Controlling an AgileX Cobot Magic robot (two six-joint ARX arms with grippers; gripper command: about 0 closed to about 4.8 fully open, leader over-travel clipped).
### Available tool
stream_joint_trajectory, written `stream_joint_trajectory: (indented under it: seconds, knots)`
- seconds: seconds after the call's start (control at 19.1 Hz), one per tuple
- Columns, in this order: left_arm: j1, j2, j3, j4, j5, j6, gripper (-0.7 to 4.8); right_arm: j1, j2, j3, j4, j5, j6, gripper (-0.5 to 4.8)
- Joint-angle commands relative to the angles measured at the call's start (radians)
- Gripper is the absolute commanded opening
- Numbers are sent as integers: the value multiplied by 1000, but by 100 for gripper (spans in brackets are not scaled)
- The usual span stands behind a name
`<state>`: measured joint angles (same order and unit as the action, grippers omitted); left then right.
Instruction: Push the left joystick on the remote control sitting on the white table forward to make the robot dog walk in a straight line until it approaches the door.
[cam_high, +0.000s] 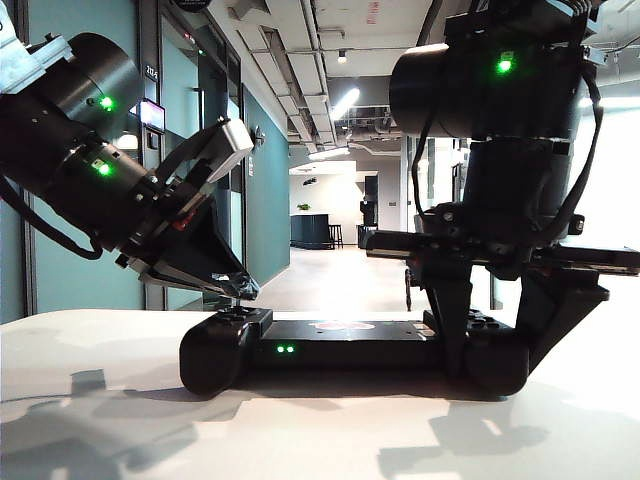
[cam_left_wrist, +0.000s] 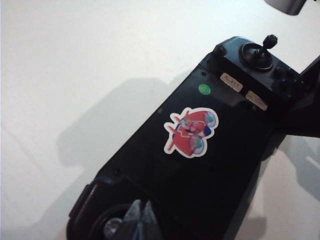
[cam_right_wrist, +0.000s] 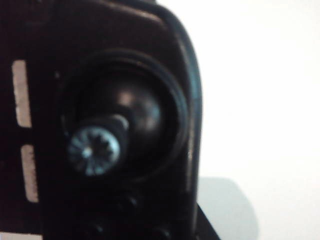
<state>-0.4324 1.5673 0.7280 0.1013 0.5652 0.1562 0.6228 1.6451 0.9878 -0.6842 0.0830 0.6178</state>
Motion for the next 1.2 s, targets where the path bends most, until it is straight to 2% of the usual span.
stream_joint_trajectory:
  seconds: [0.05, 0.57, 0.84, 0.99, 1.15, 1.2]
  knots:
    - [2, 0, 5, 12, -8, -13, -5, 0, 0, 1, -15, -10, -1, 156]
    - [38, -1, 5, 5, -6, -17, -5, 0, 0, 1, -15, -10, -2, 156]
    - [37, -20, 6, 10, 39, -19, -5, 0, 0, 1, -16, -10, -2, 156]
    - [37, -63, 21, 10, 52, -76, -5, 0, 0, 1, -14, -10, -2, 156]
    - [37, -107, 79, 19, 136, -142, -5, 0, 0, 1, -14, -10, -2, 156]
    - [37, -123, 117, 18, 135, -170, -5, -1, 0, 1, -14, -10, -2, 156]
